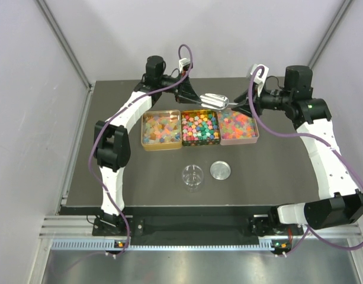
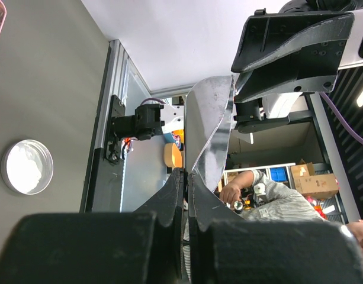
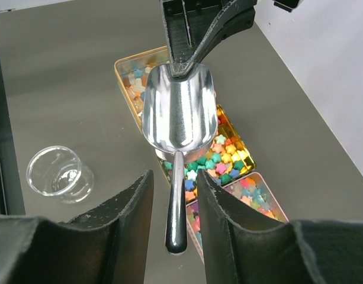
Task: Pack the candies
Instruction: Pick up the spatula from the center of the board, then scoop the fake candies from the storage box.
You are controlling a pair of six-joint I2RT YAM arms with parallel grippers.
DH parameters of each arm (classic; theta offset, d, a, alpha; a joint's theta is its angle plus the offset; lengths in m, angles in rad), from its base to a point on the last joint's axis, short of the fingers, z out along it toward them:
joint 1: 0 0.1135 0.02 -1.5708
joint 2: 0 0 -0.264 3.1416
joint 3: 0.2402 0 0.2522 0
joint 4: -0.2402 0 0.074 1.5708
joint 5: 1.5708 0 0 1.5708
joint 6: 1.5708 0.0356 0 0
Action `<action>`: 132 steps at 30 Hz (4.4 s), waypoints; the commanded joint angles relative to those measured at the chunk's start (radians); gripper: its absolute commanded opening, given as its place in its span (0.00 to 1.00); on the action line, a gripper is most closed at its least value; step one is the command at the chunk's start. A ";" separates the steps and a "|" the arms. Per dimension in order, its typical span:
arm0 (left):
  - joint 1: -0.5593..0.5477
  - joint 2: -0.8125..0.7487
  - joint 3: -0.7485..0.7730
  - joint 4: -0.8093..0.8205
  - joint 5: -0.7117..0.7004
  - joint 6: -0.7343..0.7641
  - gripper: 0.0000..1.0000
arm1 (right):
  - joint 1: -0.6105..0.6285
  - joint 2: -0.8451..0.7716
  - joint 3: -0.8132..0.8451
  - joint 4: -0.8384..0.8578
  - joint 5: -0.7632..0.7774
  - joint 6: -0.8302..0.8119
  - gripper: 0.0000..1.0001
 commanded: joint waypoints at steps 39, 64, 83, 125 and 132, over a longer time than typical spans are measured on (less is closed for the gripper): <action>0.175 -0.118 -0.108 0.885 0.123 -0.336 0.99 | -0.111 0.257 0.313 -0.515 0.616 -0.453 0.00; 0.134 -0.083 0.188 -0.369 -1.219 0.914 0.99 | 0.068 0.515 0.494 -0.759 0.916 -0.143 0.00; 0.167 -0.061 0.169 -0.355 -1.159 0.883 0.99 | 0.079 0.678 0.458 -0.761 1.046 -0.097 0.00; 0.183 -0.049 0.142 -0.327 -1.106 0.834 0.99 | 0.110 0.686 0.294 -0.765 1.069 -0.083 0.00; 0.183 -0.068 0.114 -0.329 -1.106 0.842 0.99 | 0.125 0.685 0.351 -0.764 1.012 -0.077 0.00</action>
